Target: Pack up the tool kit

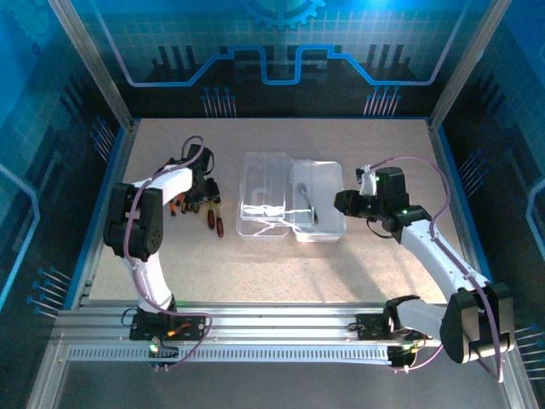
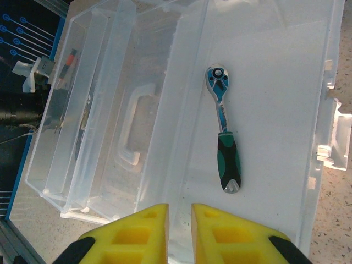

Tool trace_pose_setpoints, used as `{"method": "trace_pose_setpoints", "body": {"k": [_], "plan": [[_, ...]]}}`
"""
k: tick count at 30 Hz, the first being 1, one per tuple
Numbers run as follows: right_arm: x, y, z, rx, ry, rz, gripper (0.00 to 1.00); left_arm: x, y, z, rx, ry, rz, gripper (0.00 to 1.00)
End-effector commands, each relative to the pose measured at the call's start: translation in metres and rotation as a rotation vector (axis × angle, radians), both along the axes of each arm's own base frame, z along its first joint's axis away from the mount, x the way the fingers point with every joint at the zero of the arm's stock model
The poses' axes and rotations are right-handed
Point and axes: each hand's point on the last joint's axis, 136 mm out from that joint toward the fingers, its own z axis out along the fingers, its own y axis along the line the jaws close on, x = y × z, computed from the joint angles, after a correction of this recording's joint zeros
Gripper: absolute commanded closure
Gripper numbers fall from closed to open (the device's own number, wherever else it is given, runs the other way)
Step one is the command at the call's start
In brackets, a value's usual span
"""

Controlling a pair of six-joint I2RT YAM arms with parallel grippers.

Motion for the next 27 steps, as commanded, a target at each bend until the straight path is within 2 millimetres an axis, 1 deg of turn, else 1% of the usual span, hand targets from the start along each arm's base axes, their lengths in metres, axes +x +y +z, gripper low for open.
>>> {"method": "trace_pose_setpoints", "body": {"k": [1, 5, 8, 11, 14, 18, 25, 27], "plan": [[0.0, -0.005, 0.002, 0.007, -0.006, -0.01, 0.81, -0.013, -0.006, -0.026, -0.048, 0.088, -0.01, 0.75], [0.001, -0.005, 0.003, 0.009, -0.005, -0.009, 0.81, -0.02, -0.009, -0.018, -0.053, 0.072, -0.011, 0.73], [0.002, -0.005, 0.004, 0.01, -0.008, -0.01, 0.8, -0.028, -0.01, -0.014, -0.063, 0.076, -0.004, 0.74], [0.004, -0.004, 0.004, 0.017, -0.01, -0.011, 0.8, -0.037, -0.011, -0.013, -0.073, 0.078, 0.002, 0.75], [0.005, -0.004, 0.004, 0.019, -0.013, -0.011, 0.8, -0.041, -0.007, -0.016, -0.058, 0.083, 0.003, 0.76], [0.005, -0.003, 0.005, 0.024, -0.012, -0.005, 0.8, -0.034, -0.007, -0.018, -0.05, 0.088, -0.005, 0.76], [0.001, -0.006, 0.01, 0.018, -0.028, -0.006, 0.8, -0.01, -0.003, -0.017, -0.02, 0.084, -0.016, 0.76], [-0.001, -0.006, 0.011, 0.018, -0.03, -0.002, 0.79, -0.008, -0.003, -0.021, -0.014, 0.098, -0.02, 0.78]]}}
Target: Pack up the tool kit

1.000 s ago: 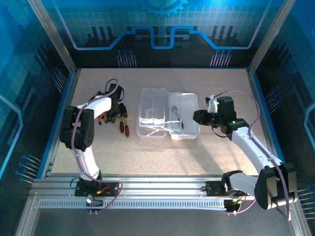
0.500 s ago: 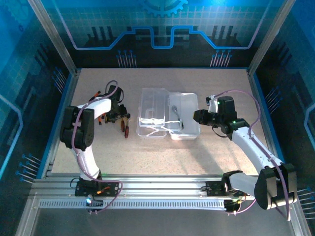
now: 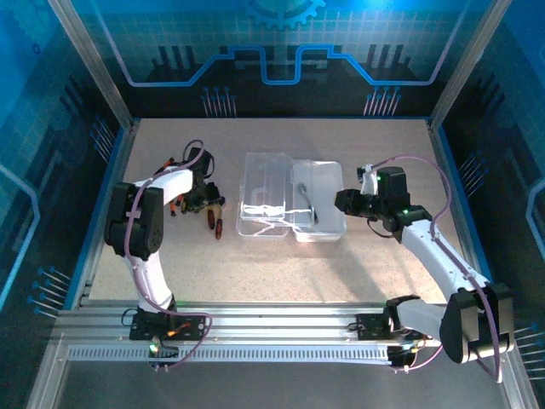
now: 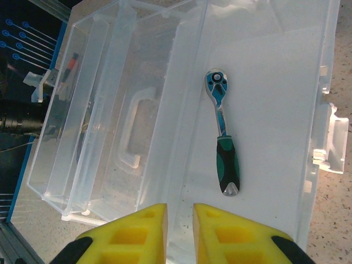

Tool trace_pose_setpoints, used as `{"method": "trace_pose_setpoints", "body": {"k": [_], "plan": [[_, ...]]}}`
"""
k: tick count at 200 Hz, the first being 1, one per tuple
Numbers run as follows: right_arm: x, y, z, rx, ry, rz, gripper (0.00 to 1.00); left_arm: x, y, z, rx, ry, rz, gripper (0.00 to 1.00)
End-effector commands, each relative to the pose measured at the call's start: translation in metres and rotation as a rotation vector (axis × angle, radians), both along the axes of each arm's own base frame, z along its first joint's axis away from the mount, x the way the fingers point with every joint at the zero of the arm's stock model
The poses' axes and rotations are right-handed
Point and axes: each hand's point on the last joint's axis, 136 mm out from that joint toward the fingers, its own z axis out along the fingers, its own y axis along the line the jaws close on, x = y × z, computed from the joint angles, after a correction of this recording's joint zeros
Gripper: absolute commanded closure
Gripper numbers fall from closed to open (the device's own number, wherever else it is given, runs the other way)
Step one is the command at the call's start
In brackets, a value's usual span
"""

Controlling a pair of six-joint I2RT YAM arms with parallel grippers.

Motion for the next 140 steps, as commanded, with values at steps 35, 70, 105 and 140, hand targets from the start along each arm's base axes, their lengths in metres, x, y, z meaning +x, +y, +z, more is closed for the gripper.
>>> {"method": "trace_pose_setpoints", "body": {"k": [35, 70, 105, 140], "plan": [[-0.004, -0.009, 0.015, 0.015, -0.037, -0.006, 0.79, 0.004, 0.002, -0.015, 0.01, 0.028, -0.01, 0.92], [-0.003, -0.009, 0.022, 0.029, -0.049, -0.002, 0.79, 0.0, -0.007, -0.001, -0.041, -0.01, -0.021, 1.0], [-0.002, -0.006, 0.025, 0.05, -0.053, 0.004, 0.79, -0.004, -0.011, 0.033, -0.073, -0.099, -0.02, 1.0], [-0.003, -0.004, 0.026, 0.066, -0.052, 0.008, 0.79, -0.008, -0.014, 0.063, -0.106, -0.174, -0.016, 1.0]]}}
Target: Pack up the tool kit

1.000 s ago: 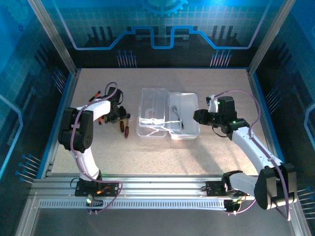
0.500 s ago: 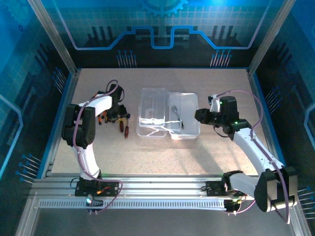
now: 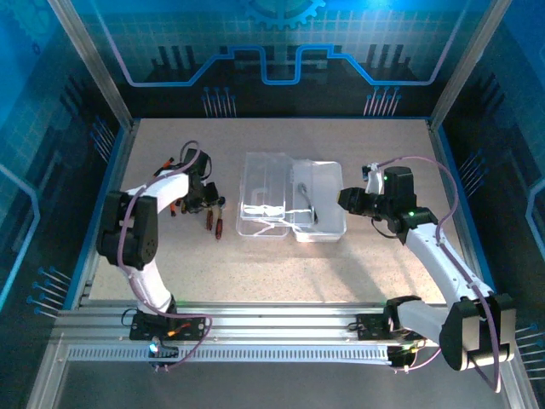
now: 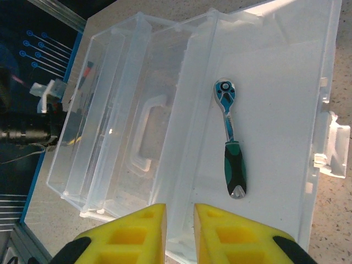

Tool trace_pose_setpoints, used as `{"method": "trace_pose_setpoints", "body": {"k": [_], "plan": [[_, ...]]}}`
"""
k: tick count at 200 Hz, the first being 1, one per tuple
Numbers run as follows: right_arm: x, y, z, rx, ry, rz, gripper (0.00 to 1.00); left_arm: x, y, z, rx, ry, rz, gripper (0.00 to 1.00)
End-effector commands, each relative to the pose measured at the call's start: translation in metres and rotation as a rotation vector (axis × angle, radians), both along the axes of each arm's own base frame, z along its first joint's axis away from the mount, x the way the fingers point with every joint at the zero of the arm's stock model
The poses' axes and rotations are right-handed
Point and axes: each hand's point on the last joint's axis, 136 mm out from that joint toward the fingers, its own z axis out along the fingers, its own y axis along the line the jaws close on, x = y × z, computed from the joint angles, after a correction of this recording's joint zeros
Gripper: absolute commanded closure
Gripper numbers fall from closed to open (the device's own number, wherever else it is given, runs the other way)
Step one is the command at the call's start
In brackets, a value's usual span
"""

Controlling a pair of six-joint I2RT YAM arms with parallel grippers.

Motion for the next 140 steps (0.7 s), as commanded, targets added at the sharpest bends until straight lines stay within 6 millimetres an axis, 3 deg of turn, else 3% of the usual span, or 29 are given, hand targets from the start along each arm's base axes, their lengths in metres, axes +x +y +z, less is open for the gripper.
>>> {"method": "trace_pose_setpoints", "body": {"k": [1, 47, 82, 102, 121, 140], "plan": [[0.001, 0.0, 0.01, 0.027, -0.022, 0.005, 0.79, 0.003, -0.008, 0.034, -0.056, -0.095, -0.004, 1.0], [-0.004, 0.014, 0.016, 0.066, -0.024, 0.045, 0.77, -0.001, -0.026, 0.083, -0.15, -0.217, -0.013, 1.0], [-0.01, 0.037, 0.03, 0.097, -0.058, 0.114, 0.59, -0.001, -0.057, 0.137, -0.242, -0.376, -0.058, 1.0], [-0.015, 0.052, 0.041, 0.092, -0.1, 0.15, 0.47, -0.006, -0.07, 0.17, -0.175, -0.482, -0.094, 1.0], [-0.02, 0.065, 0.047, 0.08, -0.122, 0.187, 0.44, -0.011, -0.091, 0.199, -0.203, -0.575, -0.133, 1.0], [-0.023, 0.077, 0.049, 0.08, -0.125, 0.224, 0.44, -0.014, -0.107, 0.212, -0.249, -0.615, -0.149, 1.0]]}}
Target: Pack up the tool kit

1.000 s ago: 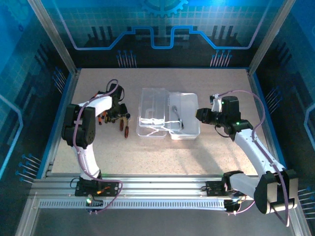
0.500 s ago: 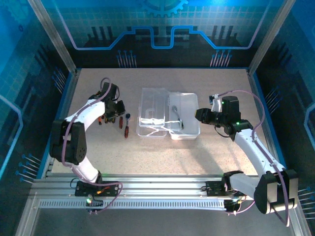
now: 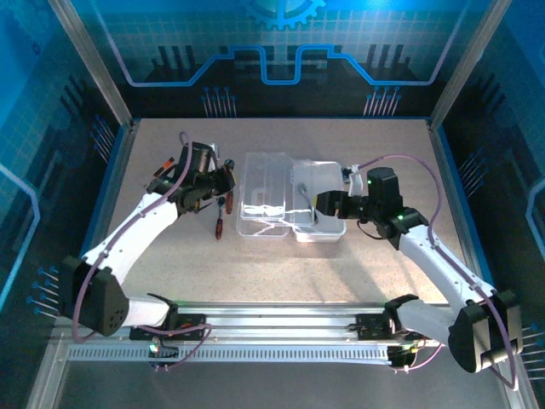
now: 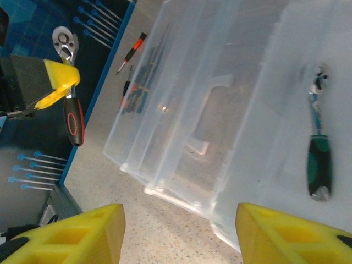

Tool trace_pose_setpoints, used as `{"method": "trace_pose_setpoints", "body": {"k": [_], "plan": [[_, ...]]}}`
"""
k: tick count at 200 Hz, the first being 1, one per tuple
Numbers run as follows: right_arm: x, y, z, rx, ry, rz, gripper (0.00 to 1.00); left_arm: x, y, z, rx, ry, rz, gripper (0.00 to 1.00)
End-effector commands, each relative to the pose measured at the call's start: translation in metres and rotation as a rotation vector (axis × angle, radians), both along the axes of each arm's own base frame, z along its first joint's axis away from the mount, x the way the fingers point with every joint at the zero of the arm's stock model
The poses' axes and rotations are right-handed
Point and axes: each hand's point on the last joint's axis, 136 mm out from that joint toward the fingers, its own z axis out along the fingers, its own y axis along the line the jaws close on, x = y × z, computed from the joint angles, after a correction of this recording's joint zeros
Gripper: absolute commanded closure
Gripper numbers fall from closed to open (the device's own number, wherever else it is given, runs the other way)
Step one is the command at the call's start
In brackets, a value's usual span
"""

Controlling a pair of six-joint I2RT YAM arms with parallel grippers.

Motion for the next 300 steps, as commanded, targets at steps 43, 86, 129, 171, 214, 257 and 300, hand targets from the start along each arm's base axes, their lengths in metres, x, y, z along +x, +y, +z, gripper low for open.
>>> {"method": "trace_pose_setpoints", "body": {"k": [43, 86, 129, 171, 214, 257, 300], "plan": [[-0.008, 0.046, 0.033, 0.043, -0.106, 0.11, 0.44, 0.004, -0.056, 0.049, -0.248, -0.184, -0.035, 1.0], [-0.013, 0.079, 0.042, 0.076, -0.135, 0.176, 0.38, -0.006, -0.093, 0.047, -0.396, -0.178, -0.057, 1.0], [-0.008, 0.093, 0.038, 0.05, -0.127, 0.2, 0.36, -0.017, -0.116, 0.05, -0.481, -0.168, -0.071, 1.0], [-0.006, 0.101, 0.035, 0.067, -0.109, 0.22, 0.38, -0.02, -0.124, 0.051, -0.506, -0.159, -0.089, 1.0], [-0.004, 0.105, 0.032, 0.081, -0.094, 0.227, 0.43, -0.022, -0.127, 0.051, -0.516, -0.151, -0.1, 1.0], [0.001, 0.112, 0.028, 0.092, -0.067, 0.227, 0.5, -0.021, -0.129, 0.048, -0.519, -0.141, -0.098, 1.0], [0.004, 0.116, 0.031, 0.108, -0.06, 0.23, 0.6, -0.02, -0.132, 0.046, -0.528, -0.135, -0.105, 1.0]]}}
